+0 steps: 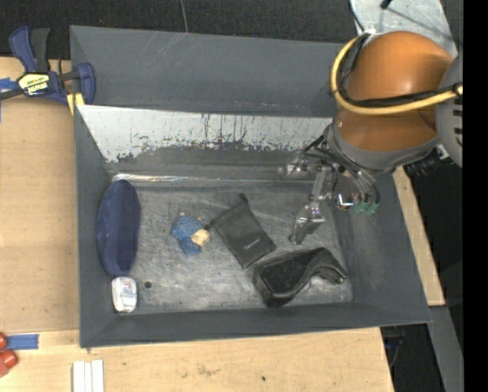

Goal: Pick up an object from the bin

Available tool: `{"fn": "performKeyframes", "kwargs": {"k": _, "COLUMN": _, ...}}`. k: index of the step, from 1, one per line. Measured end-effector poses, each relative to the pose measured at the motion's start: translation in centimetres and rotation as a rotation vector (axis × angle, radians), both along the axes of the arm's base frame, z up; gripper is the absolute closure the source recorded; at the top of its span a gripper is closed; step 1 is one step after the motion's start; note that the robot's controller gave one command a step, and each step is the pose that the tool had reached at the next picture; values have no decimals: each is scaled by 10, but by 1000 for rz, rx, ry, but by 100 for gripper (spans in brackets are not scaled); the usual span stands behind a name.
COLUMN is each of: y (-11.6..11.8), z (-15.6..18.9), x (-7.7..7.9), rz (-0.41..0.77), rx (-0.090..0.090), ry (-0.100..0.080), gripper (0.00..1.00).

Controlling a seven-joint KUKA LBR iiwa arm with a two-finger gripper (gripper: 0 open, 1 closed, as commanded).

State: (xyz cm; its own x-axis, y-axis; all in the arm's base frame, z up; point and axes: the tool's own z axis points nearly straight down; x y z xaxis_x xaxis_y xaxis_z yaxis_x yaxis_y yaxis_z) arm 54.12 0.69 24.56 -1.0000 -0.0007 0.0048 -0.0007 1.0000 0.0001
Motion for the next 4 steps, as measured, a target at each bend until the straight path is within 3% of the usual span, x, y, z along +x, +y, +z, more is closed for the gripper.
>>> {"fn": "performKeyframes", "kwargs": {"k": 1, "y": 49, "z": -144, "x": -3, "rz": 129, "rx": 1, "ry": 1, "gripper": 0}}
{"fn": "performKeyframes", "kwargs": {"k": 2, "y": 0, "z": -147, "x": -1, "rz": 461, "rx": 3, "ry": -6, "gripper": 0}}
{"fn": "performKeyframes", "kwargs": {"k": 3, "y": -1, "z": -147, "x": -1, "rz": 460, "rx": 1, "ry": -5, "gripper": 100}}
{"fn": "performKeyframes", "kwargs": {"k": 4, "y": -10, "z": -21, "x": 8, "rz": 424, "rx": -2, "ry": -18, "gripper": 100}}
